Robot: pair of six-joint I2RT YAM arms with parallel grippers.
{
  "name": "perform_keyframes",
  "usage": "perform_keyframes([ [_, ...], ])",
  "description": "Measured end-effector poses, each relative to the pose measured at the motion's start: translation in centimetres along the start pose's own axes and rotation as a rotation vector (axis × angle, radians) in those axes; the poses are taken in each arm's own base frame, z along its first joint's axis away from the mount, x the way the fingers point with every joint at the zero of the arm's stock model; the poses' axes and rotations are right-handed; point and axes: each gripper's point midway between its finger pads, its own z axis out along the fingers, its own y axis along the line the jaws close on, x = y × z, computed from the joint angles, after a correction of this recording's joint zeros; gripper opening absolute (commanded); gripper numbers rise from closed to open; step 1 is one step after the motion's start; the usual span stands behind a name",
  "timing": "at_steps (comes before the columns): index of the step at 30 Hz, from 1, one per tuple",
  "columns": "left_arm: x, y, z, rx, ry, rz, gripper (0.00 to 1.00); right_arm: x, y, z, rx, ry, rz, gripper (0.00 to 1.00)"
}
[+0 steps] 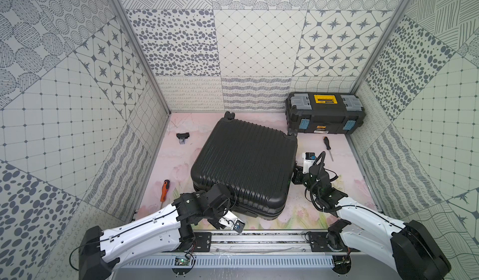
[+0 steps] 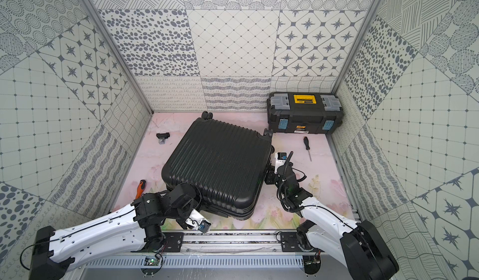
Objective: Open the suitcase zippers
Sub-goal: Unzip the zipper on the suitcase.
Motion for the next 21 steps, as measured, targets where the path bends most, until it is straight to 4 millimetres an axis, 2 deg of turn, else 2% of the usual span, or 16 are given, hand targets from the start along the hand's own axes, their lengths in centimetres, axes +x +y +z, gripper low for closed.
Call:
perform_keyframes([
  [5, -1.3, 0.4, 0.9, 0.032, -0.057, -0.05, 0.45, 0.3, 0.2, 0.0, 0.001, 0.007, 0.003, 0.0],
  [8, -1.9, 0.5, 1.6, 0.064, -0.062, -0.079, 0.35, 0.4, 0.2, -0.1, 0.007, 0.009, 0.003, 0.0],
  [11, -2.4, 1.1, 2.3, 0.07, -0.05, -0.093, 0.15, 0.6, 0.1, -0.1, 0.015, 0.013, 0.002, 0.0],
  [12, -2.5, 1.5, 2.5, 0.064, -0.04, -0.092, 0.04, 0.6, 0.1, -0.1, 0.019, 0.012, 0.002, 0.0],
  [13, -2.6, 1.8, 2.7, 0.056, -0.03, -0.095, 0.0, 0.7, 0.0, -0.1, 0.023, 0.012, 0.002, 0.0],
  [21, -2.8, 3.4, 2.8, -0.002, 0.022, -0.087, 0.0, 0.5, -0.3, -0.3, 0.038, 0.001, -0.003, 0.0],
])
